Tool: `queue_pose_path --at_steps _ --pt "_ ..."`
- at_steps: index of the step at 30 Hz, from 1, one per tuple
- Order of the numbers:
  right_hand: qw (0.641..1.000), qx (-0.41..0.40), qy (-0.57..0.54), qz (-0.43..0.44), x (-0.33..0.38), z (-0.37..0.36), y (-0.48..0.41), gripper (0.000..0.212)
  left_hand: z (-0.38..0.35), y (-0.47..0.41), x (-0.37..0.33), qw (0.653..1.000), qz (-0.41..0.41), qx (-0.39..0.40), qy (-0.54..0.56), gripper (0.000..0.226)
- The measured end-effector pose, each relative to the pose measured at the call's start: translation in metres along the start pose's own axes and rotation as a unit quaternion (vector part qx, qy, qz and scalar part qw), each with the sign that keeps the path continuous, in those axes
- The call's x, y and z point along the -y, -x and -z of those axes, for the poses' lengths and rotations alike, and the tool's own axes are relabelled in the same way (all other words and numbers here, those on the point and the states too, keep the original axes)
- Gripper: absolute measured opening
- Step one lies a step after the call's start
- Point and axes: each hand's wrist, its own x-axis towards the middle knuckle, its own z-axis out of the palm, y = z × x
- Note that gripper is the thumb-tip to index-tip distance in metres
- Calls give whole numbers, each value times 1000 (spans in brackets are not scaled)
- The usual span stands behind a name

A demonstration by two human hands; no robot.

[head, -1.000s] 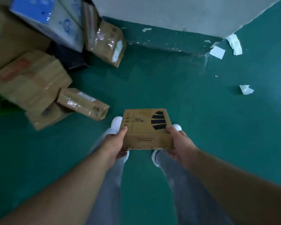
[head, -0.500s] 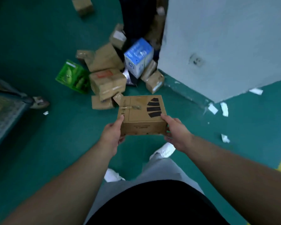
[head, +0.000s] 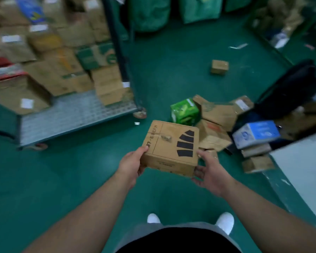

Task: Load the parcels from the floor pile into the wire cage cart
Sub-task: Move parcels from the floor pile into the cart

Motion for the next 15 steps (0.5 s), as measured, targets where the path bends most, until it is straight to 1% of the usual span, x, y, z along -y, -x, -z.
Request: queue_pose_path --at_steps 3,5,7,10,13,15 --pt "1000 13 1 8 22 -83 -24 46 82 -11 -43 998 6 -38 59 24" --pt "1000 15 18 9 35 -120 -36 45 115 -19 -64 995 9 -44 86 24" --pt "998 33 58 -2 52 -161 -49 45 144 -31 -86 993 14 -44 111 28" --pt "995 39 95 -8 80 -212 -81 48 164 -55 -120 984 5 -60 165 37" --pt "992 54 109 19 121 -266 -122 39 172 -82 -163 969 -33 -54 238 39" --pt "990 69 119 27 149 -301 -147 38 177 -97 -187 968 -40 -43 245 44"
